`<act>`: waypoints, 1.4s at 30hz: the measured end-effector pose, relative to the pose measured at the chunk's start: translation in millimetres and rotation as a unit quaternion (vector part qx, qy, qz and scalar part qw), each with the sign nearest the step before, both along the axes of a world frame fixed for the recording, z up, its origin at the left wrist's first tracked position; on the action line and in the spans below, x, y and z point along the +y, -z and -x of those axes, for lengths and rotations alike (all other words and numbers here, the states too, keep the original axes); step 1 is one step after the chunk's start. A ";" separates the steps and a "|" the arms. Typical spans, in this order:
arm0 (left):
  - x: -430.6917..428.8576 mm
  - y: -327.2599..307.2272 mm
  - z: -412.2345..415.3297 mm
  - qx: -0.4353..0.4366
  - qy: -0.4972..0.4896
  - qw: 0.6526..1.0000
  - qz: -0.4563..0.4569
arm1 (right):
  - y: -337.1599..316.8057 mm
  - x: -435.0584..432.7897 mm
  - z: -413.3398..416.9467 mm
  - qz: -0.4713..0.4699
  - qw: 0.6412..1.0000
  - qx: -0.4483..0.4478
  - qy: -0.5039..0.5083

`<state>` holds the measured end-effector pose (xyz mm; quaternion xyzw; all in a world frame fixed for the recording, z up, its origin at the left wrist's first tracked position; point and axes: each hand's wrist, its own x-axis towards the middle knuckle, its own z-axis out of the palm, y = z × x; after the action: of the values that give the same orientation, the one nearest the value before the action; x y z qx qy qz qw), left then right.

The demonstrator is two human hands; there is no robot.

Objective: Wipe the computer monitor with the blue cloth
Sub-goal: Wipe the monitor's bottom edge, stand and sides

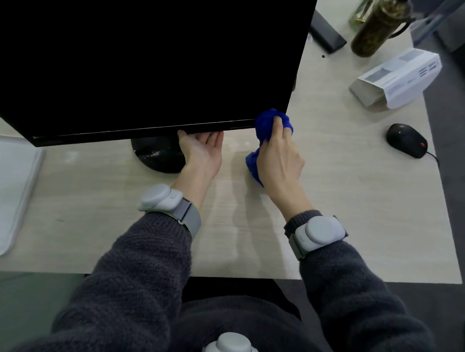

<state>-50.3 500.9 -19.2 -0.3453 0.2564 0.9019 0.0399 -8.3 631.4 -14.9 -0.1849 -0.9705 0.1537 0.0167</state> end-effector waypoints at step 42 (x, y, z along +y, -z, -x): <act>-69.9 3.5 -6.5 0.006 0.159 0.987 -0.005 | -6.6 -120.1 8.3 -0.004 0.990 0.027 -0.139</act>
<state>-43.7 431.0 -22.7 -0.2946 0.3038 0.8874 0.1829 -16.6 511.3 -8.3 -0.0438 -0.9866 0.1559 0.0219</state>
